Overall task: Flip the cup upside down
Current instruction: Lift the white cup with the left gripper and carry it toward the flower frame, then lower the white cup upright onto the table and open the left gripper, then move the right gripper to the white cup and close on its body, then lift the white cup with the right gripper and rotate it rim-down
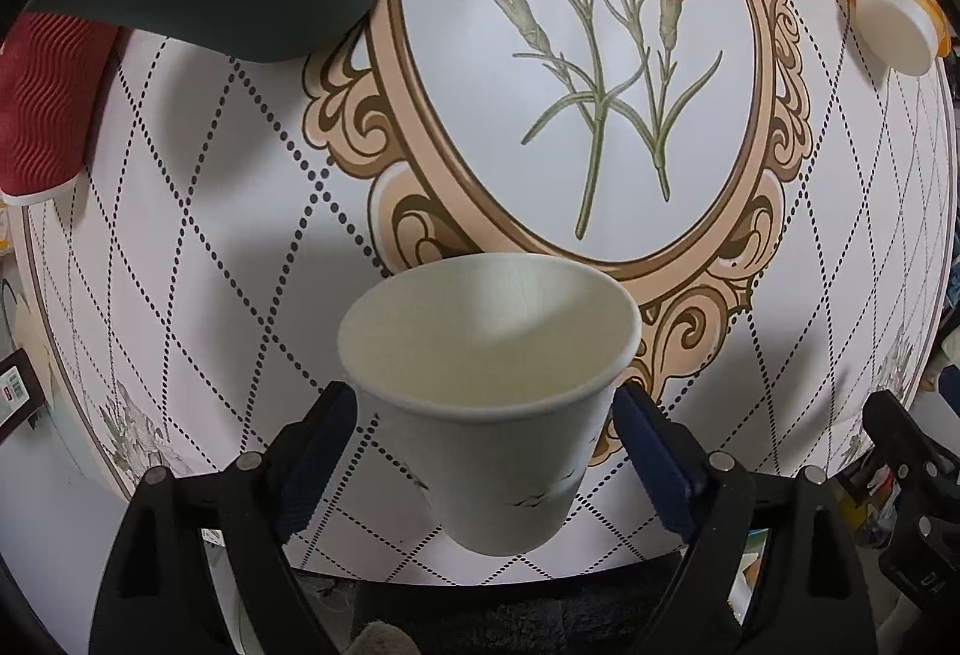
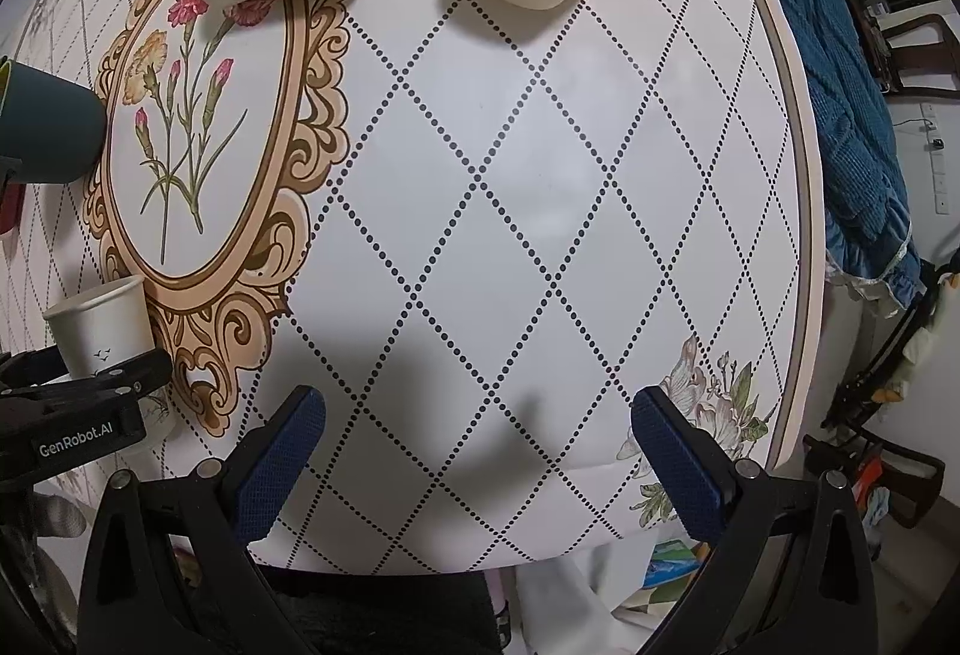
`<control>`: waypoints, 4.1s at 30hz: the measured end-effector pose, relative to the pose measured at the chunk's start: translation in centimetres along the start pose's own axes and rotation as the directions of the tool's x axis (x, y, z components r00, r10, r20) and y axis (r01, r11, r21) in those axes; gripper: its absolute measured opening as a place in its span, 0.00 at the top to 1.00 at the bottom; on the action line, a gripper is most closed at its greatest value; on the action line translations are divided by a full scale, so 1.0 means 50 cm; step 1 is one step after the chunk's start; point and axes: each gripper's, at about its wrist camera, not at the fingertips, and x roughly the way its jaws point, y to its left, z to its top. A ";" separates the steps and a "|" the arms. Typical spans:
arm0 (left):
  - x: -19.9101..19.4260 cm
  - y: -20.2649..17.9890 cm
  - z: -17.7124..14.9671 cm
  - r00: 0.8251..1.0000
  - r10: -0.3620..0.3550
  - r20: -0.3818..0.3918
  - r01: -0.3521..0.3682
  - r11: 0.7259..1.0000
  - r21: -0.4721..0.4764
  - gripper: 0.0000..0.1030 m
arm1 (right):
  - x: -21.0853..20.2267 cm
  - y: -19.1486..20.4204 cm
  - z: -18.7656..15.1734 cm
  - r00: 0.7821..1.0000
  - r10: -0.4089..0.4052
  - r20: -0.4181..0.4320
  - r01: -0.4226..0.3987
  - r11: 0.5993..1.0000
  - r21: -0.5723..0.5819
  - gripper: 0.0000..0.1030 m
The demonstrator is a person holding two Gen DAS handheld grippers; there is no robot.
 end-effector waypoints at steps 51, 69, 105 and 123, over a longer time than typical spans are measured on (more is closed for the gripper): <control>-0.132 0.381 -0.254 0.935 0.115 0.336 -0.009 0.954 -0.300 0.09 | -0.218 0.416 -0.241 0.878 -0.123 0.463 0.459 0.495 -0.738 0.00; 0.025 0.393 -0.203 0.980 0.049 0.195 0.042 0.898 -0.437 0.09 | 0.082 0.335 -0.353 0.678 0.265 0.686 0.227 -0.963 0.148 0.05; 0.001 0.416 -0.138 0.983 0.067 0.173 0.013 0.906 -0.424 0.09 | 0.102 0.528 -0.292 0.778 0.106 0.619 0.365 -0.879 -0.308 0.35; -0.059 0.305 -0.115 0.973 0.103 0.207 -0.033 0.948 -0.317 0.09 | 0.057 0.567 -0.118 0.951 -0.212 0.224 0.272 0.231 -0.934 0.35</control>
